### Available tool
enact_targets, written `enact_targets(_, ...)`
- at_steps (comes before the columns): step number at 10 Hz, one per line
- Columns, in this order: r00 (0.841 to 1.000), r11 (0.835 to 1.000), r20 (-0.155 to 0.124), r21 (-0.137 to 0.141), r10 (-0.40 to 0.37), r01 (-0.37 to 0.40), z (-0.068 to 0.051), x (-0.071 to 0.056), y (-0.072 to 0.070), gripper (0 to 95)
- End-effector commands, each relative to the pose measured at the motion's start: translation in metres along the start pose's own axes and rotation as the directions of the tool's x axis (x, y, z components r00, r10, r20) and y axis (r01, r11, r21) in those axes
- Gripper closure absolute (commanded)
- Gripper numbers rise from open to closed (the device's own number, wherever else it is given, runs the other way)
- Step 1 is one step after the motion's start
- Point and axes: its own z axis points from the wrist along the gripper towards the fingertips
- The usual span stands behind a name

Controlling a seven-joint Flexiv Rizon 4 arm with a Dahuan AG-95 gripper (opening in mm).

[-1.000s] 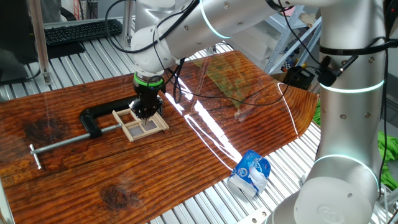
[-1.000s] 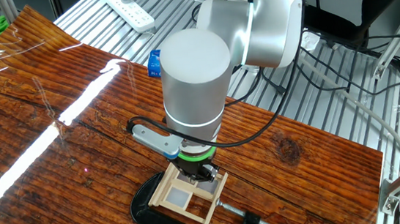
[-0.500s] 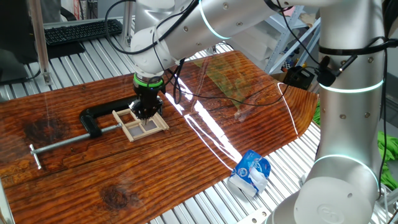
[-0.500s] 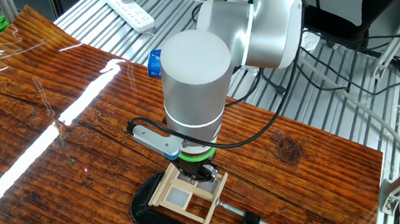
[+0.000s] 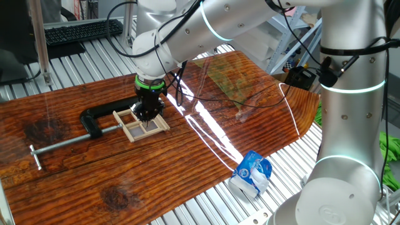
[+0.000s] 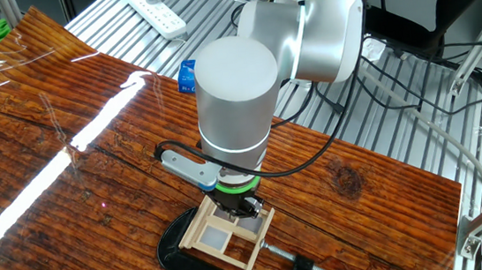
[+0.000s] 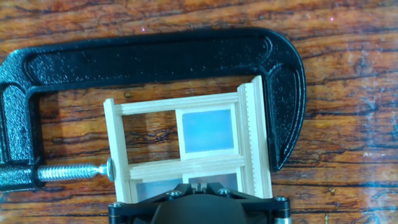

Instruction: Open a sliding window

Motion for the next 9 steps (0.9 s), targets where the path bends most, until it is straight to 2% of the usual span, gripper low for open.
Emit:
enact_targets(1, 1.0, 1.0, 0.001, -0.001, 0.002, -0.002, 0.0022, 0.0005, -0.0003, 95.0)
enact_targets(9, 1.0, 1.0, 0.003, -0.005, 0.019, -0.019, 0.0023, 0.003, 0.0019, 95.0)
